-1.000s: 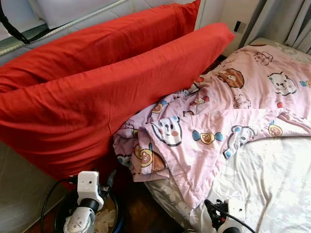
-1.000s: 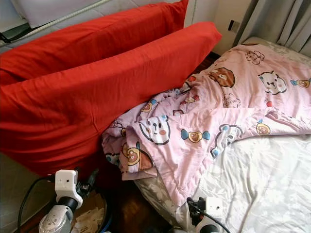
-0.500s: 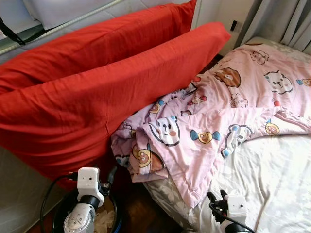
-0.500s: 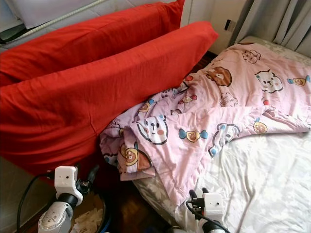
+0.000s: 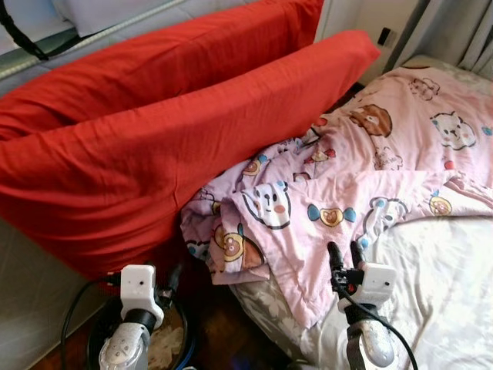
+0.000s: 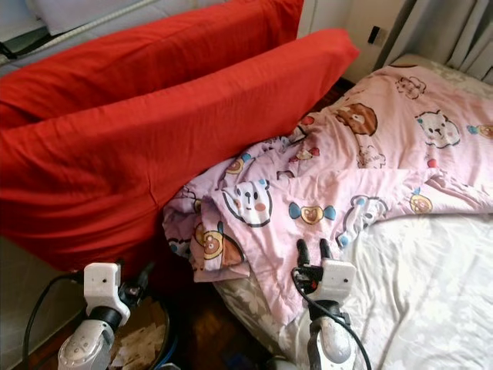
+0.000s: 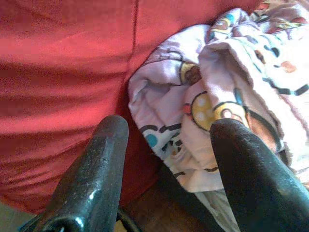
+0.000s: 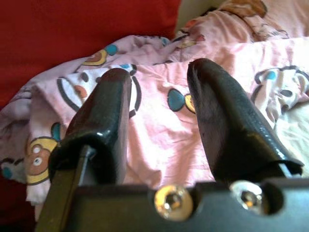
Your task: Clean up the room
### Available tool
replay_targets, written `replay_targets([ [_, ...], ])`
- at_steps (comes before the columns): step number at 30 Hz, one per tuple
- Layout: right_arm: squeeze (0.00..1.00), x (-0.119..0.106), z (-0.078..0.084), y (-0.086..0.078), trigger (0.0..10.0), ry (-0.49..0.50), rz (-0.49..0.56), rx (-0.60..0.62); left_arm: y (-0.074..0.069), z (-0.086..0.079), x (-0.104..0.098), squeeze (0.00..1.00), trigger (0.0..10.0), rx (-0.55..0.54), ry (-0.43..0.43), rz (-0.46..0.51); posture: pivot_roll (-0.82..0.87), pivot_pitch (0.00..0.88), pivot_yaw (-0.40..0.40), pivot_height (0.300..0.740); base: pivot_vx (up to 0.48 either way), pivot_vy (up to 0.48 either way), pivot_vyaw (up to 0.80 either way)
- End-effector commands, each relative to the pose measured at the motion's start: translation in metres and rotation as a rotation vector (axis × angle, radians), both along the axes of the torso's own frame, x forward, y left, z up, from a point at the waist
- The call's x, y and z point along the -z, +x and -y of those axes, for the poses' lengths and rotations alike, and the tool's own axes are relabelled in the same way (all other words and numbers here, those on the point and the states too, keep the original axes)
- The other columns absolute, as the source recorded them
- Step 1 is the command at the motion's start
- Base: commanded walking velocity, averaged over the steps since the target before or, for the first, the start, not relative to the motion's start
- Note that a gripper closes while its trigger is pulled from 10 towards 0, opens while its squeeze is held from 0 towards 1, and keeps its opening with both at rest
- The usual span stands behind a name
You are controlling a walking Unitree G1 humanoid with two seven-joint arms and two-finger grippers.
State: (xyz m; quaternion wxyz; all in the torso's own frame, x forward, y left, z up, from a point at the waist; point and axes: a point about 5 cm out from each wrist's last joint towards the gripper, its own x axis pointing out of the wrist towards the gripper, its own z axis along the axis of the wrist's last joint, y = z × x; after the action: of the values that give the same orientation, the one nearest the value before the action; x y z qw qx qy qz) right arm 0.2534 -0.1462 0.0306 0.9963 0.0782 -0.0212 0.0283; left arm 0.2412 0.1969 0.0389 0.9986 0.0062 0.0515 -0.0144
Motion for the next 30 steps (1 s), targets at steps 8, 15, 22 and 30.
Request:
replay_targets([
  [8,0.0,0.028,-0.004,-0.009,10.0,0.0,-0.168,-0.015,-0.005,-0.004,0.003,0.0,10.0,-0.018,0.0,-0.023,0.04,0.231,-0.024,0.71,0.0,0.0,0.0],
  [15,0.0,0.033,-0.006,-0.012,10.0,0.017,-0.225,-0.022,-0.004,-0.004,0.003,0.0,10.0,-0.019,0.002,-0.029,0.04,0.234,-0.024,0.705,0.0,0.0,0.0],
  [22,0.0,0.042,-0.01,-0.013,10.0,0.024,-0.286,-0.037,-0.003,-0.005,0.003,0.0,10.0,-0.017,0.003,-0.031,0.04,0.238,-0.022,0.67,0.0,0.0,0.0],
  [30,0.0,0.042,-0.01,-0.013,10.0,0.047,-0.279,-0.035,-0.002,-0.004,0.002,0.0,10.0,-0.012,0.003,-0.031,0.04,0.239,-0.021,0.67,0.0,0.0,0.0],
])
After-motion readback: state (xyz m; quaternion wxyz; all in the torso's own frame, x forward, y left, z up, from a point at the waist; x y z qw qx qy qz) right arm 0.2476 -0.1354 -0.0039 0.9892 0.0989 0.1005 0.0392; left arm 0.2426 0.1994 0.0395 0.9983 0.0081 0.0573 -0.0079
